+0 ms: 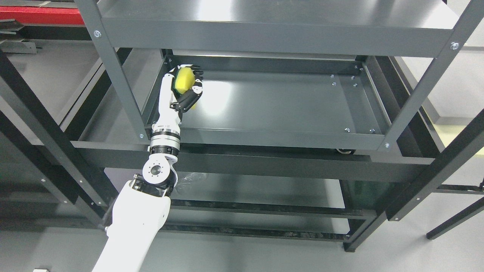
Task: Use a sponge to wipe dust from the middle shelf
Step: 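Wipe the sponge across the shelf's middle toward the far edge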
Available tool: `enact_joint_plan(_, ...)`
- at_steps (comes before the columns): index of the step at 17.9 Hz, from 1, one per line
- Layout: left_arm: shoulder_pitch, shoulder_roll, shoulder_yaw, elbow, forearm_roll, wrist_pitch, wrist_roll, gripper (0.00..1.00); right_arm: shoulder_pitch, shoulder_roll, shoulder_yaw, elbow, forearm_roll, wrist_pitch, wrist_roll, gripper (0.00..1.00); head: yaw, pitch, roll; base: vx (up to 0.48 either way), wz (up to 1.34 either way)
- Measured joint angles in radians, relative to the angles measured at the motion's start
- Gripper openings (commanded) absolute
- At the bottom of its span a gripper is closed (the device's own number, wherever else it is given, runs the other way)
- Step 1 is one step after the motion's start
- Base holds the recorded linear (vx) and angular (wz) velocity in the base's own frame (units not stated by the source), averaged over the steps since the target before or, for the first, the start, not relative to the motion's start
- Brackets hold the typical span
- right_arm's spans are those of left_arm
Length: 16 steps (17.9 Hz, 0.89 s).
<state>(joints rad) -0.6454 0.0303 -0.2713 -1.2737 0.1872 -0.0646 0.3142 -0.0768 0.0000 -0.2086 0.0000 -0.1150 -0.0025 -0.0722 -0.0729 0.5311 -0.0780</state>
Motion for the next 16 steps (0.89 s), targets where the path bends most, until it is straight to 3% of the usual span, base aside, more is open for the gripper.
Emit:
enact_joint_plan(6,0.089,-0.013,0.032,-0.153,0.011,0.087,-0.196,0.01,0.000,0.000,0.000,0.000,0.000,0.000,0.002,1.00,0.0000,0.000,0.000,0.000,0.00)
enact_joint_plan(10,0.149,-0.010,0.053,-0.240,0.013,0.091,-0.231,0.02,0.000,0.000,0.000,0.000,0.000,0.000,0.005,1.00,0.0000,0.000,0.000,0.000,0.00)
enact_joint_plan(16,0.283,-0.006,0.086,-0.331,0.015,-0.086,-0.254,0.01,0.000,0.000,0.000,0.000,0.000,0.000,0.001,1.00,0.0000,0.000,0.000,0.000,0.00)
